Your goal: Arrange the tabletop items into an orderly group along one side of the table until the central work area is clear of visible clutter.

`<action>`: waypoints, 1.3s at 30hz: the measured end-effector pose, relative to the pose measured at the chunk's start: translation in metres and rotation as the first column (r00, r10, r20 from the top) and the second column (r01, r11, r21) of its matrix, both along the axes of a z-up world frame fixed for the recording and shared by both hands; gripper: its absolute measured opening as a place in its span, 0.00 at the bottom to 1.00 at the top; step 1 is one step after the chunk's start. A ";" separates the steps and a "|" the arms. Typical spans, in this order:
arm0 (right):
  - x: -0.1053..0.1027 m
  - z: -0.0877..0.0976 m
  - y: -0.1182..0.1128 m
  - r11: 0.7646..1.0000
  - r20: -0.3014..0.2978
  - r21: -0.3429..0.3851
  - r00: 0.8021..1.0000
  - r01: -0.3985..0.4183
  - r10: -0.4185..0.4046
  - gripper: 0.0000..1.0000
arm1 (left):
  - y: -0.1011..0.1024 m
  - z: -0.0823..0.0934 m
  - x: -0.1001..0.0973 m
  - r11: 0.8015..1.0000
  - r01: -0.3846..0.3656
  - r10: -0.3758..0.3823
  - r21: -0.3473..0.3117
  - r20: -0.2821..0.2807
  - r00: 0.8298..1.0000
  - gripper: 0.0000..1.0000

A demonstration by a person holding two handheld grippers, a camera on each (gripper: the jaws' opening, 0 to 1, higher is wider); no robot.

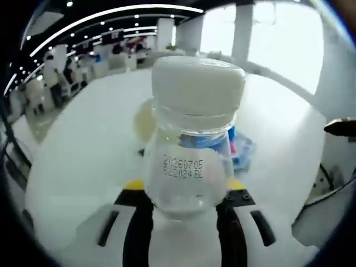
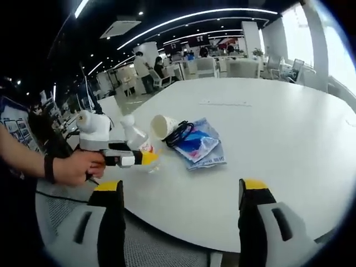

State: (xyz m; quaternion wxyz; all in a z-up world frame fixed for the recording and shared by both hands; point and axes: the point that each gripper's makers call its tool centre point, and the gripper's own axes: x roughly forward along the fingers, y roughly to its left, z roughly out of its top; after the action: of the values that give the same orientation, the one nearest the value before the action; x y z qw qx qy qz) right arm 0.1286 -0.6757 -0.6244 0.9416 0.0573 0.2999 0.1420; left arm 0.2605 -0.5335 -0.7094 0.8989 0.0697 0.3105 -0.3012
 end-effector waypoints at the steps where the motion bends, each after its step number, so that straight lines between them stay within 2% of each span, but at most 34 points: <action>1: 0.000 0.000 0.000 1.000 -0.001 0.002 1.000 0.001 -0.001 0.83 | 0.000 0.000 -0.001 0.999 0.036 -0.035 0.004 -0.001 0.999 0.41; 5: 0.000 0.000 0.000 1.000 -0.001 0.000 1.000 0.003 -0.003 0.83 | -0.001 0.000 -0.002 0.986 0.167 -0.167 0.014 0.004 0.986 0.41; 8: 0.000 0.000 0.001 1.000 -0.002 0.004 1.000 -0.002 0.002 0.82 | -0.005 0.001 -0.006 0.953 0.302 -0.302 0.006 -0.003 0.953 0.41; 9: 0.000 0.000 0.002 1.000 -0.003 0.004 1.000 -0.005 0.005 0.81 | -0.006 0.000 -0.008 0.933 0.359 -0.359 0.007 -0.011 0.933 0.41; 12: -0.001 0.000 0.003 1.000 -0.003 -0.003 1.000 -0.011 0.011 0.81 | -0.007 -0.002 -0.011 0.875 0.480 -0.481 0.068 -0.004 0.877 0.41; 14: 0.000 0.000 0.003 1.000 0.001 -0.011 1.000 -0.015 0.015 0.81 | -0.009 -0.002 -0.014 0.830 0.554 -0.554 0.062 -0.010 0.832 0.41; 15: 0.000 0.000 0.004 1.000 0.002 -0.013 1.000 -0.016 0.016 0.81 | -0.009 -0.002 -0.014 0.823 0.565 -0.565 0.064 -0.010 0.825 0.41; 16: 0.000 0.000 0.004 1.000 0.000 -0.015 1.000 -0.018 0.018 0.81 | -0.010 -0.001 -0.016 0.801 0.596 -0.596 0.059 -0.017 0.803 0.41; 17: 0.000 0.000 0.004 1.000 -0.001 -0.016 1.000 -0.018 0.018 0.81 | -0.011 -0.001 -0.017 0.787 0.614 -0.614 0.058 -0.021 0.789 0.41; 18: 0.000 -0.001 0.004 1.000 -0.001 -0.018 1.000 -0.018 0.018 0.80 | -0.011 -0.002 -0.016 0.776 0.628 -0.627 0.056 -0.025 0.778 0.41; 19: 0.000 -0.001 0.004 1.000 -0.002 -0.019 1.000 -0.018 0.018 0.80 | -0.011 -0.002 -0.016 0.773 0.631 -0.631 0.059 -0.023 0.775 0.41; 20: 0.000 -0.001 0.003 1.000 -0.002 -0.021 1.000 -0.016 0.016 0.80 | -0.012 -0.002 -0.016 0.759 0.649 -0.648 0.058 -0.022 0.761 0.41; 22: 0.000 -0.001 0.002 1.000 -0.003 -0.023 1.000 -0.014 0.014 0.80 | -0.012 -0.003 -0.016 0.743 0.666 -0.666 0.068 -0.019 0.745 0.41; 25: 0.000 -0.001 0.002 1.000 -0.005 -0.021 1.000 -0.012 0.012 0.80 | -0.013 -0.003 -0.017 0.736 0.674 -0.674 0.070 -0.020 0.738 0.41; 26: 0.000 -0.002 0.002 1.000 -0.005 -0.022 1.000 -0.012 0.012 0.79 | -0.013 -0.002 -0.018 0.736 0.674 -0.674 0.068 -0.020 0.738 0.41; 27: 0.000 -0.002 0.002 1.000 -0.006 -0.025 1.000 -0.013 0.013 0.79 | -0.013 -0.002 -0.018 0.744 0.666 -0.665 0.062 -0.025 0.746 0.41; 29: 0.000 -0.002 0.003 1.000 -0.006 -0.024 1.000 -0.016 0.015 0.79 | -0.011 -0.003 -0.019 0.784 0.621 -0.618 0.022 -0.072 0.783 0.44; 30: 0.000 -0.003 0.005 1.000 -0.009 -0.020 1.000 -0.024 0.024 0.78 | -0.009 -0.006 -0.020 0.811 0.585 -0.582 -0.013 -0.123 0.804 0.51; 32: -0.001 -0.003 0.007 0.999 -0.011 -0.026 0.999 -0.034 0.034 0.78 | -0.015 0.000 -0.015 0.834 0.550 -0.552 -0.046 -0.082 0.830 0.67; 33: 0.000 -0.003 0.007 0.999 -0.010 -0.031 0.999 -0.036 0.036 0.78 | -0.013 -0.001 -0.015 0.848 0.528 -0.530 -0.045 -0.096 0.842 0.68; 34: 0.000 -0.003 0.008 0.999 -0.009 -0.034 0.999 -0.039 0.039 0.78 | -0.013 0.001 -0.013 0.868 0.493 -0.496 -0.055 -0.087 0.864 0.68; 35: 0.000 -0.003 0.008 0.999 -0.009 -0.036 0.999 -0.040 0.040 0.78 | -0.013 0.003 -0.013 0.881 0.470 -0.474 -0.061 -0.077 0.877 0.68; 37: 0.000 -0.003 0.008 0.998 -0.008 -0.038 0.999 -0.041 0.041 0.78 | -0.017 0.009 -0.012 0.920 0.361 -0.377 -0.152 -0.095 0.921 0.71; 38: 0.000 -0.003 0.008 0.998 -0.008 -0.035 0.999 -0.044 0.043 0.77 | -0.020 0.015 -0.008 0.930 0.298 -0.322 -0.212 -0.087 0.943 0.71; 39: -0.001 -0.003 0.009 0.998 -0.010 -0.032 0.999 -0.046 0.046 0.77 | -0.017 0.020 0.000 0.946 0.222 -0.243 -0.235 -0.063 0.968 0.71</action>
State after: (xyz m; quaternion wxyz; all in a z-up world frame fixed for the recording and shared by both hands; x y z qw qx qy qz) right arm 0.1276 -0.6666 -0.6278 0.9375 0.0360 0.3078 0.1586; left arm 0.2604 -0.5508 -0.6896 0.8440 -0.0110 0.3045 -0.4413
